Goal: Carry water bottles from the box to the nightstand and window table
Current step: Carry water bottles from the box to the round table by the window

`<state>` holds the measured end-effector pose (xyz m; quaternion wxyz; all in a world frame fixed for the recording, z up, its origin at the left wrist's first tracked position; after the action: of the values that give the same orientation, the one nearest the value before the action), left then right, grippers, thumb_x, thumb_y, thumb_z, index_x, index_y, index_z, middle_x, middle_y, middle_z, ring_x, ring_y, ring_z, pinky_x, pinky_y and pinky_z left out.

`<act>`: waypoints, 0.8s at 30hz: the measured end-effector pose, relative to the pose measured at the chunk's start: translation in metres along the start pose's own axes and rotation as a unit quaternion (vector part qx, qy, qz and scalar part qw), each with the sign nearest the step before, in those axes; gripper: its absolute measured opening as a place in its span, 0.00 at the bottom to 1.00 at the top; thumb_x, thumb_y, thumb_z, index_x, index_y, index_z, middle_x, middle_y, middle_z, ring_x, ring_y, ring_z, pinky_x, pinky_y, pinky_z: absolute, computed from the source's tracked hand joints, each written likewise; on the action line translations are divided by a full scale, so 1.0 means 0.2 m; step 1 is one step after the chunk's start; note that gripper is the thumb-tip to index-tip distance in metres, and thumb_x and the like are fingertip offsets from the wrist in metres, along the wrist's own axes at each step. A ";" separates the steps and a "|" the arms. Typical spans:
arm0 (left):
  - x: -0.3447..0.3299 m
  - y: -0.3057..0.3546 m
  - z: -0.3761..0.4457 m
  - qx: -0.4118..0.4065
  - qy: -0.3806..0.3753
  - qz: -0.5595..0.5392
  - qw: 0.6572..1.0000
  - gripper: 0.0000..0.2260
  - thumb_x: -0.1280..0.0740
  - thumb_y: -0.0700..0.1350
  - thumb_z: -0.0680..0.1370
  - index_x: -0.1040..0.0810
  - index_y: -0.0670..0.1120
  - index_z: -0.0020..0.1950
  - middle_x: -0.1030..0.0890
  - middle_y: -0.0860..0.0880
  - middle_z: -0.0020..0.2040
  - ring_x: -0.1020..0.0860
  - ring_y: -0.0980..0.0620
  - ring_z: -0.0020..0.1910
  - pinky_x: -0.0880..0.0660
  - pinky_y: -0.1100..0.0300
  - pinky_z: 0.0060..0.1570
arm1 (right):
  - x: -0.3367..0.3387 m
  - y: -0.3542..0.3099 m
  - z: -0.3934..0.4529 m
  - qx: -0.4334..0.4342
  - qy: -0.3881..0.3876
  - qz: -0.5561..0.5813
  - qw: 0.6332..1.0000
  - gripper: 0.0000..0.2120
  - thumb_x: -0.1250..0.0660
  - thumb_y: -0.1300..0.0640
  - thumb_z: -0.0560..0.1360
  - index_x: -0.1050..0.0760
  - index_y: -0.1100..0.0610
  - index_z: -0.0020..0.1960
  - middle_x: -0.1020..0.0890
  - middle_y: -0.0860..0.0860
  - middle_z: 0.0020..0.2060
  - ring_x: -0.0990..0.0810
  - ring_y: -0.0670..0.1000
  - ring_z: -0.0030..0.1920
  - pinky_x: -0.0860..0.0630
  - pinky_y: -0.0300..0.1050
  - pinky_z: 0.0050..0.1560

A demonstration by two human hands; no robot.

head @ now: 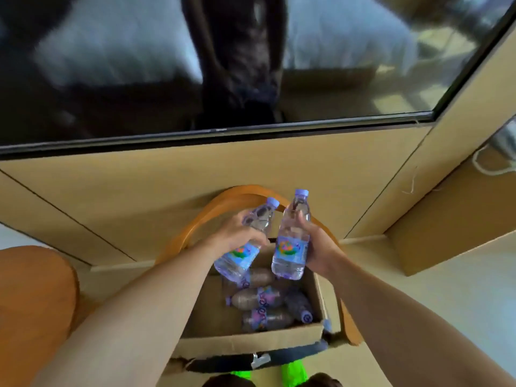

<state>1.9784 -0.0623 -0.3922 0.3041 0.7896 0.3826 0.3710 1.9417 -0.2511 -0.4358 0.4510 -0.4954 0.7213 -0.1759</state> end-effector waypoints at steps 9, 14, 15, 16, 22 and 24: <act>-0.28 0.71 -0.01 -0.131 -0.103 -0.072 0.983 0.30 0.21 0.46 0.64 0.26 0.45 0.63 0.13 0.43 0.48 0.13 0.47 0.43 0.18 0.53 0.45 | 0.17 -0.37 -0.47 0.111 0.131 0.078 0.982 0.40 0.16 0.34 0.55 0.19 0.59 0.56 0.15 0.58 0.44 0.14 0.57 0.43 0.16 0.55 0.49; -0.67 0.97 -0.16 -0.187 -0.196 -0.054 0.961 0.23 0.21 0.44 0.66 0.25 0.48 0.57 0.13 0.44 0.48 0.12 0.47 0.45 0.17 0.49 0.52 | 0.40 -0.40 -0.90 0.193 0.217 0.118 0.949 0.28 0.17 0.38 0.62 0.17 0.56 0.51 0.15 0.58 0.43 0.14 0.58 0.41 0.17 0.53 0.43; -0.76 1.01 -0.21 -0.195 -0.211 -0.042 0.957 0.24 0.21 0.45 0.65 0.25 0.48 0.57 0.13 0.44 0.47 0.12 0.47 0.45 0.17 0.48 0.53 | 0.45 -0.39 -1.00 0.208 0.236 0.125 0.941 0.26 0.16 0.39 0.62 0.16 0.55 0.49 0.15 0.58 0.42 0.14 0.58 0.39 0.17 0.52 0.41; -0.85 1.05 -0.26 -0.203 -0.227 -0.030 0.952 0.25 0.21 0.47 0.64 0.24 0.46 0.58 0.12 0.44 0.46 0.12 0.47 0.44 0.18 0.48 0.54 | 0.50 -0.38 -1.11 0.224 0.253 0.133 0.932 0.24 0.16 0.40 0.61 0.15 0.55 0.47 0.15 0.57 0.40 0.14 0.57 0.37 0.17 0.51 0.39; -1.52 1.25 -0.69 -0.251 -0.353 0.024 0.901 0.30 0.20 0.50 0.62 0.26 0.44 0.59 0.13 0.43 0.43 0.15 0.50 0.37 0.21 0.50 0.50 | 0.79 -0.28 -1.85 0.311 0.390 0.143 0.855 0.28 0.22 0.43 0.70 0.21 0.59 0.62 0.17 0.65 0.53 0.15 0.62 0.46 0.17 0.57 0.49; -1.76 1.31 -0.86 -0.266 -0.388 0.036 0.882 0.32 0.19 0.50 0.64 0.27 0.41 0.63 0.13 0.43 0.44 0.14 0.48 0.40 0.23 0.51 0.47 | 0.87 -0.23 -2.11 0.337 0.424 0.154 0.826 0.24 0.25 0.45 0.73 0.21 0.61 0.61 0.16 0.67 0.54 0.14 0.63 0.46 0.15 0.55 0.44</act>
<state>1.7843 -0.4569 -0.2239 0.6132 0.7730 0.0923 0.1337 1.6013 -0.5056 -0.2621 0.2607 -0.0716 0.8042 -0.5294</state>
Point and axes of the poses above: each hand's wrist, its own z-axis towards the middle knuckle, its own x-axis out of the back of the hand, y = z × x, the point moved 7 cm from there along z, towards the middle knuckle
